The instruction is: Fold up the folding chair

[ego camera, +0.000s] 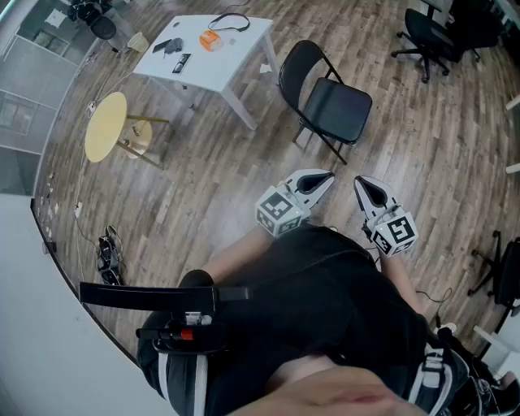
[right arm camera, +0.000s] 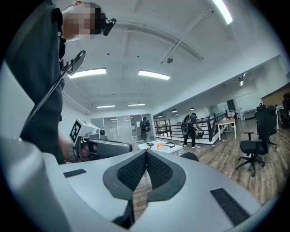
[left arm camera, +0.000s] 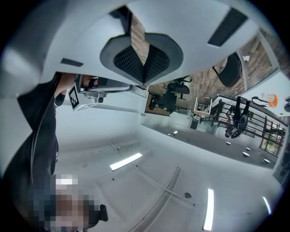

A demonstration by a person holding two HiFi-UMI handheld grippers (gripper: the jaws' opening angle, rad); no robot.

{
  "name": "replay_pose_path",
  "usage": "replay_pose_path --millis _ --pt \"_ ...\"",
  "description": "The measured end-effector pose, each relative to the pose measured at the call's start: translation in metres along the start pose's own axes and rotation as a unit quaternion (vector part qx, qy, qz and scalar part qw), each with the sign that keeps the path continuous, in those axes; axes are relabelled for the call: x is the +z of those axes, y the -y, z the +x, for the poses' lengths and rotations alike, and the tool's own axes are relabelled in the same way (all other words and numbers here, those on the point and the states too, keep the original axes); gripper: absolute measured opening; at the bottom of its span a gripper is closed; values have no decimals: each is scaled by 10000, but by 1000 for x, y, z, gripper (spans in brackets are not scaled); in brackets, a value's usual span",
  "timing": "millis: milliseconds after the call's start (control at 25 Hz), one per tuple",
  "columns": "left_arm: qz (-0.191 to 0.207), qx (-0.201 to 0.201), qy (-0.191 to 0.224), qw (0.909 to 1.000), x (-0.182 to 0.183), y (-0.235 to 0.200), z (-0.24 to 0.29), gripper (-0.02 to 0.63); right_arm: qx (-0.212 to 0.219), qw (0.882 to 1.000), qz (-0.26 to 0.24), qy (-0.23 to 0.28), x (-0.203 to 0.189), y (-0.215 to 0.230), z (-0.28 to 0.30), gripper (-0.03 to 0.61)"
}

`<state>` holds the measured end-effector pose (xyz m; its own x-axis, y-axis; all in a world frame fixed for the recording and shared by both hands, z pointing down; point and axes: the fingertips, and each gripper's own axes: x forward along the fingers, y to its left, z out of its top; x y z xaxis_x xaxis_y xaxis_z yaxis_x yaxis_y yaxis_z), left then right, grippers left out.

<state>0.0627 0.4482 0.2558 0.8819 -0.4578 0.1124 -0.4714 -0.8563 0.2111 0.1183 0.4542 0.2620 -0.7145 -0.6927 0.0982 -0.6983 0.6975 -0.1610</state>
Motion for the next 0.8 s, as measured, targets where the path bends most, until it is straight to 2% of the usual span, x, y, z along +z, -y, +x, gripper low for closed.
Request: replay_pose_path --millis 400,800 --pt "-88 117 -124 9998 -5 -6 -6 6 116 9999 -50 3 4 -13 6 11" --pt "-157 44 -167 9997 -11 -3 -9 5 607 9975 293 196 -4 -26 1 11"
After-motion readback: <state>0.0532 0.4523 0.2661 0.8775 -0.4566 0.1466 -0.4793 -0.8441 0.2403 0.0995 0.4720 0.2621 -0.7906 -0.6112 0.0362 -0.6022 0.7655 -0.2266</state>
